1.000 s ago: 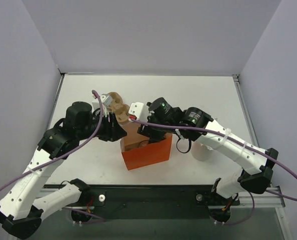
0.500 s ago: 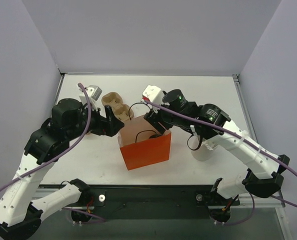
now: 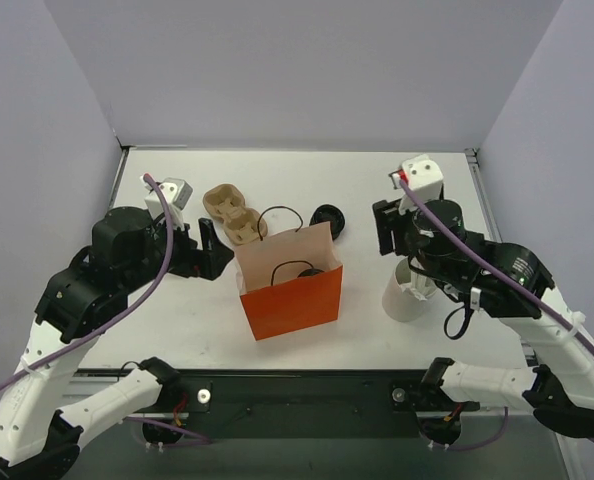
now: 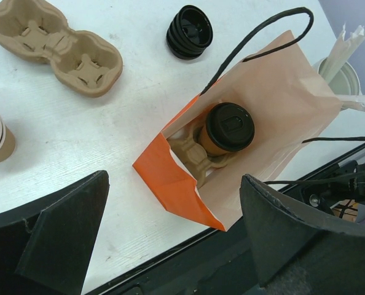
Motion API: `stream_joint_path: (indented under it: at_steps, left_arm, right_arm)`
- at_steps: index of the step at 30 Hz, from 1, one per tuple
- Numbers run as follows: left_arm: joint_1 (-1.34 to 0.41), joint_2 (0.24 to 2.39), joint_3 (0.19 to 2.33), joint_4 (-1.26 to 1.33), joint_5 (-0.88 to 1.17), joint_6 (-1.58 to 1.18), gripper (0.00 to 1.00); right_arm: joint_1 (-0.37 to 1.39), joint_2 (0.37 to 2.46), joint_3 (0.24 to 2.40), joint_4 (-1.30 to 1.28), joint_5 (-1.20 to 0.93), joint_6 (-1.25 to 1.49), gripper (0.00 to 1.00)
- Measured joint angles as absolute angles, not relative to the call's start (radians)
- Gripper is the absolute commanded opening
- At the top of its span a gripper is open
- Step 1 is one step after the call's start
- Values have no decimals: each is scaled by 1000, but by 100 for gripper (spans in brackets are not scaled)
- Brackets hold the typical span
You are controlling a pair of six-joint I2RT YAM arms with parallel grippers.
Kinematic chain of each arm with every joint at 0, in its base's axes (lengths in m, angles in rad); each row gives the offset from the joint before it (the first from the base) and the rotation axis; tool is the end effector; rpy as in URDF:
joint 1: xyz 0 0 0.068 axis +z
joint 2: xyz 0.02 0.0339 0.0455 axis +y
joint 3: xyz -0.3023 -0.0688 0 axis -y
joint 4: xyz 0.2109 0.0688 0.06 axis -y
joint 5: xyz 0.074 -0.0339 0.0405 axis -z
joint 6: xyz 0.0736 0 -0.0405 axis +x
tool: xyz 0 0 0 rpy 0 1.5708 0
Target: Pack the takeout coffee
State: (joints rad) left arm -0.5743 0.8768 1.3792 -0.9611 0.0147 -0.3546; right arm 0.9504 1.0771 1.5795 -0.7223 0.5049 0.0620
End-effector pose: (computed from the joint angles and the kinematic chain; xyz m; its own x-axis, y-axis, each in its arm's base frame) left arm 0.0959 -0.0633 0.4347 -0.5411 -0.0634 -0.8386 0.3907 0.8641 -0.3174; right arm 0.1265 0.1158 0.5036 -0.1537 -0.1218 -0.9806 -0.4290 0.9022 -0.0448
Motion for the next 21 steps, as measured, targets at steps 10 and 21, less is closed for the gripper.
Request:
stream_joint_path:
  at_steps: [10, 21]
  left_arm:
    - [-574, 869, 1389, -997, -18, -356, 97]
    - [-574, 877, 1389, -999, -30, -359, 97]
  right_arm:
    - [617, 1072, 1499, -1012, 539, 368, 49]
    - [517, 1055, 1384, -1150, 349, 507, 41]
